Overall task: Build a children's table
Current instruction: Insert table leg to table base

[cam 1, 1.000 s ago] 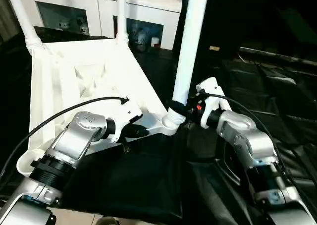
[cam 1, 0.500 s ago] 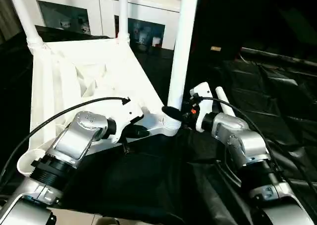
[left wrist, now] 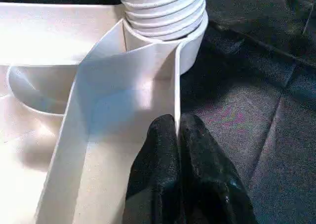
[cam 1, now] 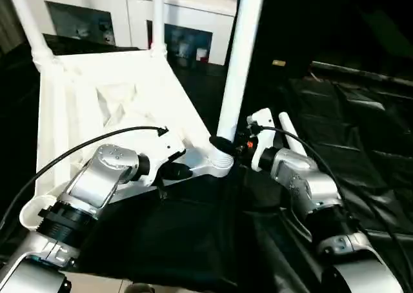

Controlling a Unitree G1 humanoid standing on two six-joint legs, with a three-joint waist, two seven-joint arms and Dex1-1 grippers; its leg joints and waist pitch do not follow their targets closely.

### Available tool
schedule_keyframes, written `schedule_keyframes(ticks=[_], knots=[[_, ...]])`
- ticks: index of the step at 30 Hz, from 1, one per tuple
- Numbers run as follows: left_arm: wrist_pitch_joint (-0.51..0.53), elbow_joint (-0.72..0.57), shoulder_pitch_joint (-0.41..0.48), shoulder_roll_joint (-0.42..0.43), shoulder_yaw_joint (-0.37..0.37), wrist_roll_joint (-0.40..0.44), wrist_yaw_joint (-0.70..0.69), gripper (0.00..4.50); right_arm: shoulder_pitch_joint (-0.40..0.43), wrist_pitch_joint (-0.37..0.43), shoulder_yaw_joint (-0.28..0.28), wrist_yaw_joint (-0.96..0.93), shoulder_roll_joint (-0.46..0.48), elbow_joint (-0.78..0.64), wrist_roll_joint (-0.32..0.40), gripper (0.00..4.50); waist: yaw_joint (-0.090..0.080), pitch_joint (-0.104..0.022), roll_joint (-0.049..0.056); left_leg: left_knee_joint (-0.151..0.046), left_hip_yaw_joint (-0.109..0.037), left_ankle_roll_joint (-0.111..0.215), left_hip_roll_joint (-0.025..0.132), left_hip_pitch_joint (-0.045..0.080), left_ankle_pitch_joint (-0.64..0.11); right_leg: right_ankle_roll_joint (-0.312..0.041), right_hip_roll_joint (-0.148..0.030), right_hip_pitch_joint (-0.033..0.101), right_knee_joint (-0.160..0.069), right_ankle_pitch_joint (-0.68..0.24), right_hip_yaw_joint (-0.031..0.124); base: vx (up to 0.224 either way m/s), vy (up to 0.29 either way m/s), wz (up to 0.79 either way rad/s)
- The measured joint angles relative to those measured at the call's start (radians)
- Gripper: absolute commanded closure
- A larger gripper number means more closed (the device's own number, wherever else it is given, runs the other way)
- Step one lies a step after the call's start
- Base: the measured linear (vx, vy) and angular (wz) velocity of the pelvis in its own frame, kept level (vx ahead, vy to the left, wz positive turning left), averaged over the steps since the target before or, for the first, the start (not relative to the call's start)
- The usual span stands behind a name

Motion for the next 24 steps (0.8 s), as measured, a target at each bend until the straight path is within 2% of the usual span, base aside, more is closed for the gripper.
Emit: schedule_keyframes(ticks=[2,11,14,24], knots=[[-0.003,0.000,0.002,0.000,0.002,0.001,0.000,4.50,0.000,-0.015,-0.008,0.005,0.005,0.016,0.005,2.61,-0.001,0.000,0.000,0.000,0.000,0.000,0.000,0.000,0.000,0.000,0.000,0.000,0.000,0.000,0.000,0.000,0.000,0.00],[-0.010,0.001,0.003,-0.004,0.002,0.008,0.003,4.50,0.050,-0.192,-0.078,0.039,0.056,0.101,0.049,2.61,0.000,-0.001,0.000,0.000,0.000,0.000,0.000,0.000,0.000,0.000,0.000,0.000,0.000,0.000,0.000,0.000,0.000,0.00],[-0.010,0.002,0.003,-0.005,0.002,0.009,0.004,4.50,0.058,-0.215,-0.086,0.040,0.062,0.114,0.061,2.61,0.000,-0.001,0.000,0.000,-0.001,0.000,0.000,0.000,0.000,0.000,0.000,0.000,0.000,0.000,0.000,0.000,0.000,0.00],[-0.016,0.007,0.003,-0.011,-0.005,0.013,0.008,4.50,0.080,-0.392,-0.102,0.065,0.092,0.212,0.064,2.61,0.001,-0.006,0.002,0.000,-0.001,0.000,0.000,0.000,0.000,0.000,0.000,0.001,-0.001,0.000,0.000,0.000,0.000,0.00]])
